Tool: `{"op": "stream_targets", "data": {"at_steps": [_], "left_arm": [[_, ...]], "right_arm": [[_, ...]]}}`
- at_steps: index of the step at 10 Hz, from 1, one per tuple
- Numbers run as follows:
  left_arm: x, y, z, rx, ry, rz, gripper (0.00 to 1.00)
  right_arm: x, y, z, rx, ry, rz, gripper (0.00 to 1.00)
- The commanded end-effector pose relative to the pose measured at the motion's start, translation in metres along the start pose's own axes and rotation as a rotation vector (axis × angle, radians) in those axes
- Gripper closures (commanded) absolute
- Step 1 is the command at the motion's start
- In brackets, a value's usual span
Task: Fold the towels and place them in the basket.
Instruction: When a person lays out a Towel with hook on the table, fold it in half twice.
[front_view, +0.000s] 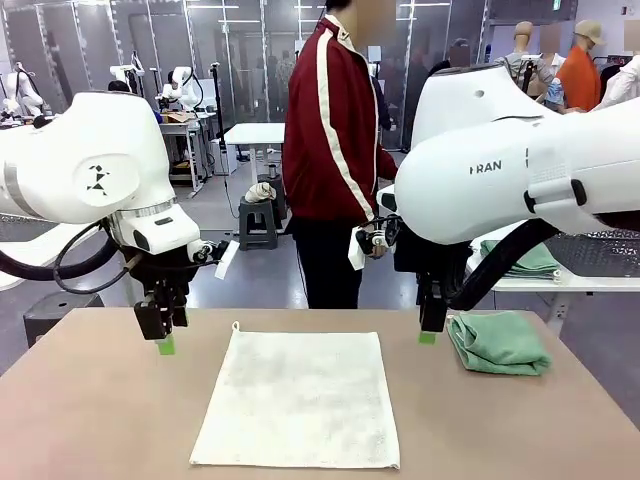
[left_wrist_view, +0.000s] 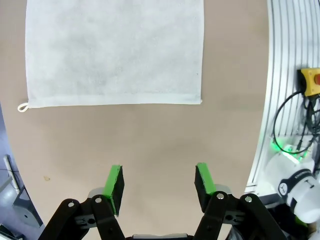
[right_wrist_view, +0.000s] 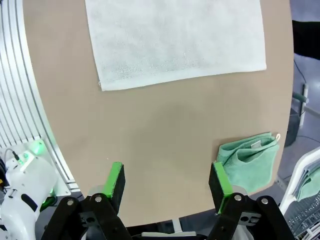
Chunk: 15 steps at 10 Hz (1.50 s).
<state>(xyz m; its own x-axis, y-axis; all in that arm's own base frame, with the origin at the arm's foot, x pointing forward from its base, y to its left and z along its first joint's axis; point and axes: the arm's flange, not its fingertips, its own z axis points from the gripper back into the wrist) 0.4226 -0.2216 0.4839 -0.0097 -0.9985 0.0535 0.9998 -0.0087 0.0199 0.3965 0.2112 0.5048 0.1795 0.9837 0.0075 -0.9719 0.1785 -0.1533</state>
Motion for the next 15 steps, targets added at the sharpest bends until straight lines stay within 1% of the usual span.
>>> {"op": "stream_targets", "data": {"at_steps": [1,2,3,4,5,6,7,8,9,10,12,15], "left_arm": [[0.0,-0.003,0.004,-0.009,-0.003,0.002,0.27],[0.0,0.0,0.0,0.0,0.0,0.0,0.27],[0.007,-0.007,-0.004,0.013,-0.034,-0.014,0.27],[0.014,-0.014,-0.011,0.01,-0.069,-0.019,0.07],[0.022,-0.019,-0.018,0.027,-0.065,-0.022,0.07],[0.027,-0.021,-0.028,0.05,-0.052,-0.011,0.0],[0.032,-0.021,-0.038,0.057,-0.04,0.002,0.03],[0.038,-0.024,-0.051,0.051,-0.026,-0.002,0.0],[0.043,-0.027,-0.063,0.041,-0.023,-0.007,0.0],[0.048,-0.032,-0.077,0.041,-0.024,-0.006,0.0],[0.054,-0.042,-0.105,0.051,-0.027,0.009,0.0],[0.052,-0.056,-0.134,0.047,0.026,0.012,0.0]], "right_arm": [[0.0,0.0,0.0,0.001,0.001,0.003,0.15],[-0.002,-0.006,-0.003,0.108,-0.038,0.082,0.15],[0.003,-0.001,-0.011,0.119,-0.055,0.115,0.15],[0.008,0.005,-0.024,0.124,-0.08,0.139,0.15],[0.014,0.011,-0.038,0.132,-0.097,0.153,0.15],[0.019,0.015,-0.055,0.134,-0.101,0.155,0.15],[0.024,0.018,-0.074,0.145,-0.101,0.133,0.15],[0.031,0.024,-0.092,0.148,-0.093,0.12,0.15],[0.036,0.028,-0.108,0.144,-0.068,0.103,0.13],[0.039,0.031,-0.121,0.135,-0.05,0.092,0.0],[0.045,0.039,-0.139,0.124,-0.027,0.073,0.0],[0.049,0.051,-0.149,0.106,0.015,0.052,0.0]]}}
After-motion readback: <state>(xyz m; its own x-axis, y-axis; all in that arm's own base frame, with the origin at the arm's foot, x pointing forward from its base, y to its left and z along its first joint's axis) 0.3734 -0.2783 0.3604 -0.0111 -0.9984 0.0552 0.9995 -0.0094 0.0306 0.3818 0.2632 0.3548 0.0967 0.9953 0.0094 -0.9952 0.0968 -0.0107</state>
